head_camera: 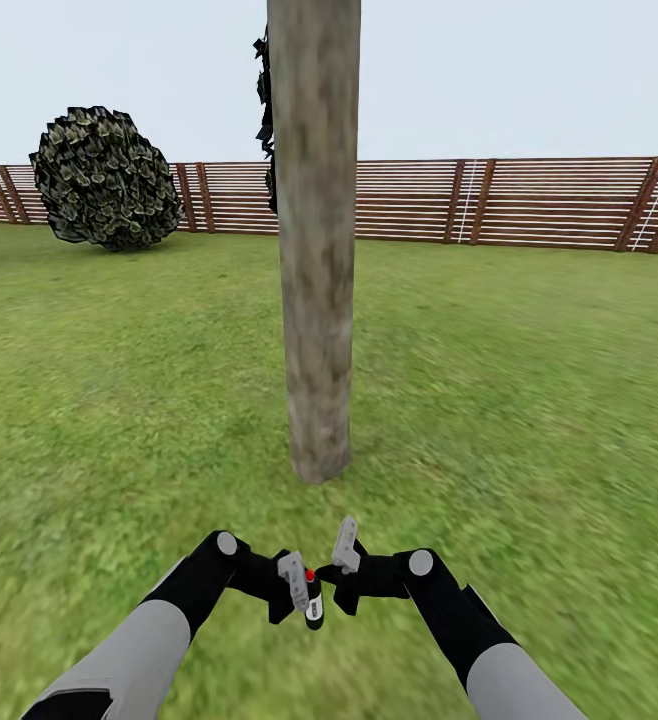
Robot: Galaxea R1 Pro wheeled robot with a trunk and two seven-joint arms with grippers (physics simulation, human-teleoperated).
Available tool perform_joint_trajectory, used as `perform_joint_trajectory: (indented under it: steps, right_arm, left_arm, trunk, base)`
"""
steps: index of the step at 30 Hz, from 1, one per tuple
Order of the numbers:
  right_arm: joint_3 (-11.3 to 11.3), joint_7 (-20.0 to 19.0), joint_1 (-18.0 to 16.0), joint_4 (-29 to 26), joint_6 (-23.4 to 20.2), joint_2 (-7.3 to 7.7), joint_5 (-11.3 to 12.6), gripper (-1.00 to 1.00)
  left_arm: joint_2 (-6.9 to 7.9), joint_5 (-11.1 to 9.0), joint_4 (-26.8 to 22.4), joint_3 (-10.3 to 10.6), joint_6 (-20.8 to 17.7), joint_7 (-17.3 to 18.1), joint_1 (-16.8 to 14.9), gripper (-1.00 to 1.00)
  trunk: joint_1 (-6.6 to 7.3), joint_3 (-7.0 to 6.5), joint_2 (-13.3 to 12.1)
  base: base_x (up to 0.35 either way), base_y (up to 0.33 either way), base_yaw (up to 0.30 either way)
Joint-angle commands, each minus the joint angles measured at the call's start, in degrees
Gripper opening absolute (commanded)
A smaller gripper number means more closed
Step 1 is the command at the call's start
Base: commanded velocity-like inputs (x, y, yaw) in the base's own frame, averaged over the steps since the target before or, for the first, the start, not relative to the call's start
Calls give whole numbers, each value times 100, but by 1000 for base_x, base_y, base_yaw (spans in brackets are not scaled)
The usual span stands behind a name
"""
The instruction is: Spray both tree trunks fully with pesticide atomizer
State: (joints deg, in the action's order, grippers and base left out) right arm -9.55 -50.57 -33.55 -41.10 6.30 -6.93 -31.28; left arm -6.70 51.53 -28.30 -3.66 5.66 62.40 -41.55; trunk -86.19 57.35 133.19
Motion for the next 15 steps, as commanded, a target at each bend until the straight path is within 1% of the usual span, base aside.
perform_joint_trajectory:
  steps: [1, 4, 15]
  right_arm:
    - [6, -3, -3, -3, 55, -1, -58, -100]
    - [6, 0, -3, -4, 55, -1, -59, -100]
    - [6, -1, -3, -3, 55, 0, -62, -100]
  left_arm:
    - [-7, 54, -4, -39, 58, 34, -3, -100]
    - [-7, 40, -8, -43, 58, 109, -3, -100]
    - [-37, 32, -9, -41, 60, 123, -9, -100]
  trunk:
    - [1, 5, 2]
    - [1, 5, 2]
    - [1, 5, 2]
  base:
    - [0, 0, 0]
    - [0, 0, 0]
    - [0, 0, 0]
